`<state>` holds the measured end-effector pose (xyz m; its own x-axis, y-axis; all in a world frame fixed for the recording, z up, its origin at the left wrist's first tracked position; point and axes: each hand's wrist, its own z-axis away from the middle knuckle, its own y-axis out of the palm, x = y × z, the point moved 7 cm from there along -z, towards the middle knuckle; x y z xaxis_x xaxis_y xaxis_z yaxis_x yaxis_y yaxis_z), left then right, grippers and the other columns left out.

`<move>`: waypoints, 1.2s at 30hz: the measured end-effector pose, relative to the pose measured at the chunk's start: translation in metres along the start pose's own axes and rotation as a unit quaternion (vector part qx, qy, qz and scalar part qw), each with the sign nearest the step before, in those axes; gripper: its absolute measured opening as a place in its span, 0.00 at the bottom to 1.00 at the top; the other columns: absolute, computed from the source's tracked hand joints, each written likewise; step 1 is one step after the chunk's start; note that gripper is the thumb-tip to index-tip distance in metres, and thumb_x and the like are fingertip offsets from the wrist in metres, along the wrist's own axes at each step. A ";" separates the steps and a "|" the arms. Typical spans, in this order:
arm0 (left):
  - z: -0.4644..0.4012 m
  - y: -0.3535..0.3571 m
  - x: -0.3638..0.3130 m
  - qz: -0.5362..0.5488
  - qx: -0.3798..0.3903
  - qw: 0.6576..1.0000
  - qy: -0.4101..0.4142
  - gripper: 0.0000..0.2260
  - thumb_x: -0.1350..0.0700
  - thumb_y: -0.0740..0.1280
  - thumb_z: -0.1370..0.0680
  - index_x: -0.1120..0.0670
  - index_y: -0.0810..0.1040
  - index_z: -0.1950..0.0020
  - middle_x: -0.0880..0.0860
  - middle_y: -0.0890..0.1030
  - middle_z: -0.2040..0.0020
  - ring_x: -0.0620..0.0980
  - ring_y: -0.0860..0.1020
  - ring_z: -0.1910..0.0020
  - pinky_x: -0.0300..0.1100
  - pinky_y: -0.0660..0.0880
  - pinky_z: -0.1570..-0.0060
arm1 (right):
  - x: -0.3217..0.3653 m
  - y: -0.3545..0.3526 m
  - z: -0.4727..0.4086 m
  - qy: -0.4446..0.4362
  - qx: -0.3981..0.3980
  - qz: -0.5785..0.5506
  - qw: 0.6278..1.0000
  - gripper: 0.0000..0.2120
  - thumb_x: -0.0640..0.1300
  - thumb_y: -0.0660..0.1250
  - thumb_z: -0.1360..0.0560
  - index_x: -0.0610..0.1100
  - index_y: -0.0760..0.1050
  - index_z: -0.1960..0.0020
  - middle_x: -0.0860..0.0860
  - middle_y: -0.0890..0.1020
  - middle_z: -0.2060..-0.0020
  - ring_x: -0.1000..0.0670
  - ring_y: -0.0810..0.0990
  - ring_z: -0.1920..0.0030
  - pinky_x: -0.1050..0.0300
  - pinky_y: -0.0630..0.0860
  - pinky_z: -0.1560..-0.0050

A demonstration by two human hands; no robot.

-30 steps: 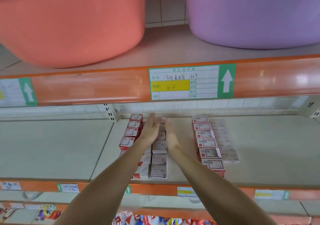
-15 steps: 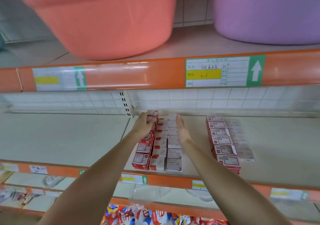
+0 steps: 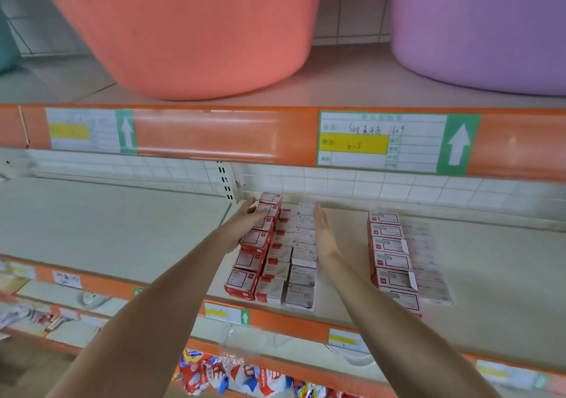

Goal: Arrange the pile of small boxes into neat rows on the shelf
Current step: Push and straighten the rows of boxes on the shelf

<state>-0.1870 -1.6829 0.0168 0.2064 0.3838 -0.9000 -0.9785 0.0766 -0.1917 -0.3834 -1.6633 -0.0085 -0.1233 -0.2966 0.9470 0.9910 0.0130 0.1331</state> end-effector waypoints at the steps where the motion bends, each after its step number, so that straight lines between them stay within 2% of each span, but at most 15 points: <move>1: -0.003 0.002 0.004 0.027 0.009 1.000 -0.006 0.33 0.47 0.69 0.22 0.45 0.57 0.21 0.51 0.71 0.27 0.54 0.79 0.39 0.55 0.78 0.40 | -0.003 -0.001 -0.002 -0.005 -0.002 -0.003 1.000 0.35 0.72 0.48 0.23 0.58 0.50 0.21 0.55 0.57 0.22 0.45 0.57 0.23 0.41 0.54 0.25; 2: -0.004 0.005 0.006 0.043 0.022 0.999 -0.010 0.31 0.48 0.69 0.22 0.46 0.59 0.22 0.53 0.77 0.33 0.55 0.83 0.44 0.55 0.80 0.44 | -0.006 -0.002 -0.005 -0.007 -0.003 -0.004 1.000 0.39 0.76 0.50 0.27 0.59 0.52 0.21 0.55 0.59 0.22 0.46 0.58 0.23 0.40 0.55 0.24; 4: -0.006 0.006 0.009 0.069 0.035 0.997 -0.010 0.26 0.52 0.69 0.21 0.48 0.65 0.25 0.55 0.83 0.41 0.56 0.84 0.48 0.54 0.81 0.48 | -0.011 -0.001 -0.009 0.001 -0.005 -0.012 1.000 0.44 0.80 0.52 0.32 0.60 0.54 0.22 0.56 0.62 0.24 0.47 0.61 0.24 0.39 0.56 0.25; 7: -0.008 0.003 0.010 0.138 0.052 0.989 -0.005 0.21 0.55 0.68 0.21 0.51 0.70 0.28 0.56 0.84 0.44 0.57 0.84 0.49 0.52 0.81 0.51 | -0.013 0.001 -0.013 0.008 -0.013 -0.026 1.000 0.41 0.78 0.51 0.29 0.60 0.53 0.22 0.57 0.61 0.23 0.48 0.60 0.24 0.39 0.54 0.24; 11: -0.011 0.008 0.017 0.180 0.084 0.980 0.006 0.14 0.54 0.65 0.19 0.52 0.75 0.33 0.55 0.84 0.50 0.53 0.83 0.59 0.45 0.82 0.62 | -0.063 -0.011 -0.060 0.057 -0.005 -0.048 0.997 0.47 0.85 0.55 0.41 0.66 0.62 0.27 0.58 0.66 0.26 0.46 0.64 0.25 0.34 0.55 0.25; 15: -0.018 0.010 0.027 0.234 0.071 0.970 0.003 0.14 0.52 0.65 0.19 0.50 0.76 0.33 0.56 0.84 0.51 0.53 0.83 0.62 0.44 0.81 0.67 | -0.052 -0.007 -0.048 0.092 -0.024 -0.036 0.995 0.52 0.87 0.55 0.44 0.62 0.63 0.26 0.54 0.67 0.25 0.45 0.65 0.26 0.35 0.57 0.25; 24: -0.024 0.009 0.033 0.262 0.066 0.963 -0.001 0.16 0.52 0.65 0.19 0.48 0.75 0.32 0.58 0.84 0.44 0.56 0.83 0.55 0.48 0.82 0.60 | -0.038 0.003 -0.036 0.093 -0.019 -0.025 0.995 0.55 0.88 0.53 0.45 0.62 0.60 0.24 0.54 0.62 0.23 0.45 0.62 0.24 0.34 0.53 0.25; 27: -0.022 0.011 0.030 0.263 0.069 0.962 0.002 0.14 0.52 0.65 0.19 0.48 0.75 0.33 0.58 0.84 0.44 0.55 0.83 0.56 0.47 0.81 0.60 | -0.043 -0.001 -0.040 0.100 -0.024 -0.020 0.994 0.55 0.88 0.53 0.46 0.62 0.61 0.25 0.53 0.63 0.24 0.44 0.63 0.25 0.33 0.53 0.25; 31: -0.020 0.009 0.029 0.241 0.060 0.968 0.017 0.14 0.51 0.65 0.19 0.49 0.75 0.34 0.55 0.85 0.50 0.53 0.84 0.58 0.47 0.82 0.61 | -0.061 -0.017 -0.062 0.088 -0.027 -0.023 0.995 0.54 0.87 0.55 0.46 0.62 0.63 0.26 0.53 0.66 0.25 0.44 0.65 0.25 0.31 0.54 0.26; 34: -0.010 0.008 0.021 0.212 0.073 0.974 0.041 0.10 0.50 0.64 0.19 0.51 0.77 0.40 0.54 0.84 0.53 0.52 0.83 0.59 0.47 0.81 0.59 | -0.042 -0.007 -0.034 0.083 -0.010 -0.029 0.996 0.50 0.85 0.57 0.42 0.58 0.70 0.29 0.50 0.76 0.32 0.42 0.73 0.31 0.33 0.62 0.28; 36: -0.001 0.009 0.020 0.214 0.106 0.970 0.048 0.13 0.48 0.61 0.18 0.54 0.80 0.44 0.55 0.85 0.54 0.52 0.84 0.59 0.45 0.81 0.59 | -0.020 0.000 -0.001 0.063 -0.017 -0.026 0.998 0.43 0.81 0.56 0.34 0.52 0.77 0.34 0.47 0.82 0.41 0.41 0.80 0.39 0.38 0.72 0.33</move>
<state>-0.1915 -1.6757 -0.0033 -0.2294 0.3366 -0.9133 -0.9513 0.1211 0.2836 -0.3809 -1.6587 -0.0273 -0.1687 -0.4139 0.8945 0.9850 -0.0371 0.1686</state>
